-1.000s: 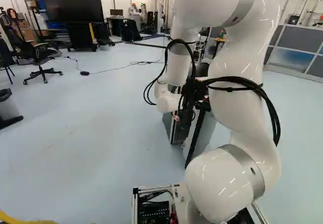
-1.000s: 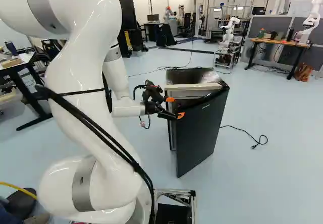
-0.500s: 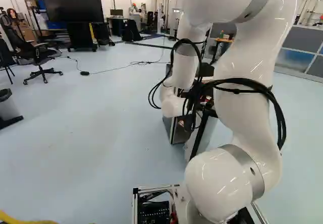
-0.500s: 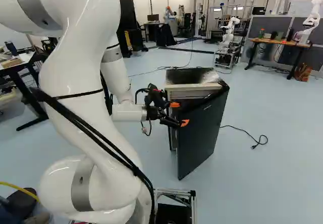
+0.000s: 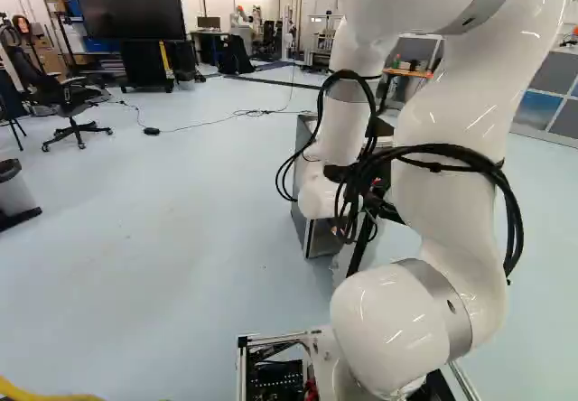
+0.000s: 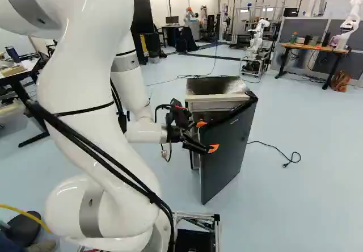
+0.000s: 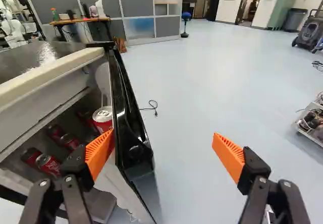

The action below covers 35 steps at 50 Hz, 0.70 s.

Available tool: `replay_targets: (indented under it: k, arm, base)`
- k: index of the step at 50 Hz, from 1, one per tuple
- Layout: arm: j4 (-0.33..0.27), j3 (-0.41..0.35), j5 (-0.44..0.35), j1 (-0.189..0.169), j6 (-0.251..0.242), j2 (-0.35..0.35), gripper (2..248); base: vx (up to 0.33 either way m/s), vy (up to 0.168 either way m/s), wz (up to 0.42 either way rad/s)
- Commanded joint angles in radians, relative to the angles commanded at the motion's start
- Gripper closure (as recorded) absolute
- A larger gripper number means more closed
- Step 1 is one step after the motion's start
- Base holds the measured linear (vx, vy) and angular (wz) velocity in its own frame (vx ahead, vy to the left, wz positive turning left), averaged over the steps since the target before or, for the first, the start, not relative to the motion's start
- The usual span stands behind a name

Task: Grab a drink from the fridge

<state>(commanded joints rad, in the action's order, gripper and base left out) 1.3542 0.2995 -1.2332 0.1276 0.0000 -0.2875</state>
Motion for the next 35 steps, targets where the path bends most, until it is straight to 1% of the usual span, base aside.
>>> replay_targets:
  k: [12,19,27,35]
  arm:
    - [0.017,-0.040,-0.009,-0.029,0.000,0.025,3]
    - [0.027,-0.057,-0.015,-0.053,0.000,0.036,3]
    - [0.039,-0.066,-0.022,-0.090,0.000,0.041,3]
    - [0.051,-0.065,-0.029,-0.135,0.000,0.041,3]
  base:
    - [0.000,0.000,0.000]
    - [0.000,0.000,0.000]
    - [0.000,0.000,0.000]
    - [0.000,0.000,0.000]
